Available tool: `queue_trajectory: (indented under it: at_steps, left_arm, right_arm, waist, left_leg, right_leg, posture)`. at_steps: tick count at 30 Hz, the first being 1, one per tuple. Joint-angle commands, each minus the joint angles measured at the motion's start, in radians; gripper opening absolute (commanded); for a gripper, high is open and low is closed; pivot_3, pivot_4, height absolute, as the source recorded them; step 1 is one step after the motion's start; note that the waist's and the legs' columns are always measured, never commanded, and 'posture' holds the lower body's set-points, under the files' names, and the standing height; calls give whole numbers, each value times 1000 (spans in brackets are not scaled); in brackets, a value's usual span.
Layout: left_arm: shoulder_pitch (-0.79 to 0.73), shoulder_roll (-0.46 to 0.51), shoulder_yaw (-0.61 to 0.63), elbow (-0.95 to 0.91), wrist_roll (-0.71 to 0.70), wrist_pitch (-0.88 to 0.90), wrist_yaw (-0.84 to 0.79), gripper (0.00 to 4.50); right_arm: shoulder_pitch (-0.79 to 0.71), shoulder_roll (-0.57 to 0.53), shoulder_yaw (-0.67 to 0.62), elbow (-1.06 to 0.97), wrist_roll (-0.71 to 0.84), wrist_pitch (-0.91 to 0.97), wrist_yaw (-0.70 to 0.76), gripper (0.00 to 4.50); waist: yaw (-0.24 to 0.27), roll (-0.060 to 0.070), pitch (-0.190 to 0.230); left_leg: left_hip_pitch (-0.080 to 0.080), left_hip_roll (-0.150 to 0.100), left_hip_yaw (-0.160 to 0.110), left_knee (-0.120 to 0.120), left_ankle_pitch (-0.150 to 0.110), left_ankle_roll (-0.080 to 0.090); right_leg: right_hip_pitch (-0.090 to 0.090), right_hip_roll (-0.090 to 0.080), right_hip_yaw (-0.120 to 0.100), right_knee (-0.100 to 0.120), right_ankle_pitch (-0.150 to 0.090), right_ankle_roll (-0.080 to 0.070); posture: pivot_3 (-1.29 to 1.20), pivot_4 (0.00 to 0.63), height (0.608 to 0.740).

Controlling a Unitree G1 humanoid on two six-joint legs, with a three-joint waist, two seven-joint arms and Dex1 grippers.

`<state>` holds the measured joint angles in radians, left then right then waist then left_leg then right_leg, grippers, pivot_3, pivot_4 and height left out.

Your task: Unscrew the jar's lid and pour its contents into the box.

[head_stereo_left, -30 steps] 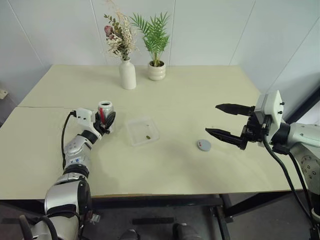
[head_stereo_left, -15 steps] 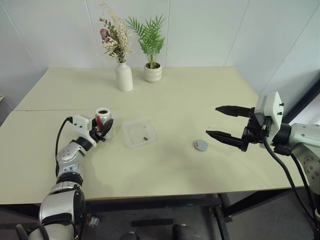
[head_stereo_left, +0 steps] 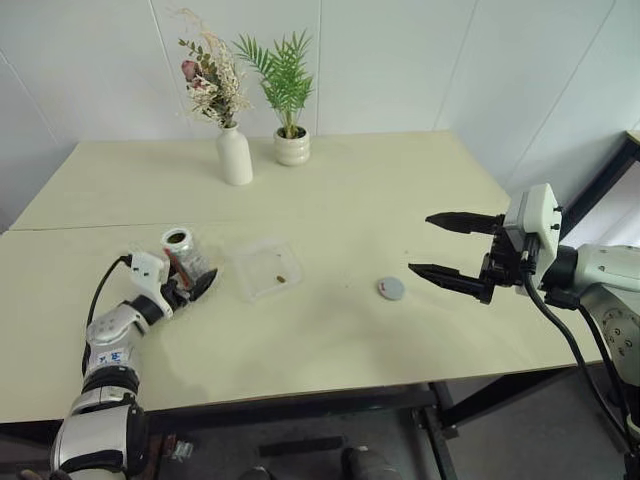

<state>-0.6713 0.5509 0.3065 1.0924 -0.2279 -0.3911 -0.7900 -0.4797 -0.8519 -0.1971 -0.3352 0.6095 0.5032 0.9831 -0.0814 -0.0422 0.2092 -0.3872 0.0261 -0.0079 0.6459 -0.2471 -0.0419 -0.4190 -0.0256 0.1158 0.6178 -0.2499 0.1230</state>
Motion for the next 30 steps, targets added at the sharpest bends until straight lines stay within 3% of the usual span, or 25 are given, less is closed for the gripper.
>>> queue_trajectory:
  at_steps: [1, 12, 19, 24, 30]
  left_arm:
    - [-2, 27, 5, -56, -11, 11, -13, 4443]
    - [72, 88, -11, -192, -33, 122, -154, 4443]
    - [189, 274, -21, -358, -69, 292, -401, 4443]
    - [96, 403, 36, -296, -149, 321, -592, 4443]
    - [-2, 439, 59, -206, -188, 272, -762, 4443]
  right_arm:
    - [-29, -2, -2, 4, 1, -25, 13, 4182]
    - [-56, -1, 20, 38, -6, -33, 35, 4182]
    - [-52, -28, 0, 43, -3, -28, 56, 4182]
    - [-40, -52, -17, 30, -1, -25, 67, 4182]
    - [-30, -71, -36, 45, -5, -47, 80, 4182]
  waist:
    - [4, 0, 0]
    - [1, 0, 0]
    - [-3, 0, 0]
    - [8, 0, 0]
    - [7, 0, 0]
  left_leg:
    - [0, 0, 0, 0, 0, 0]
    - [-2, 2, 1, -3, -3, -1]
    - [-2, 3, 4, -11, -3, -2]
    - [-3, 3, 2, -15, -3, -2]
    - [-4, 2, 3, -15, -3, -2]
  right_leg:
    - [0, 0, 0, 0, 0, 0]
    - [0, 0, 0, -6, 0, -1]
    - [-6, 0, 1, -5, -2, -4]
    - [-12, 1, -2, 1, -6, -10]
    - [-13, 1, -1, 0, -8, -10]
  posture:
    - [0, 150, 740]
    - [0, 150, 740]
    - [0, 150, 740]
    - [0, 150, 740]
    - [0, 150, 740]
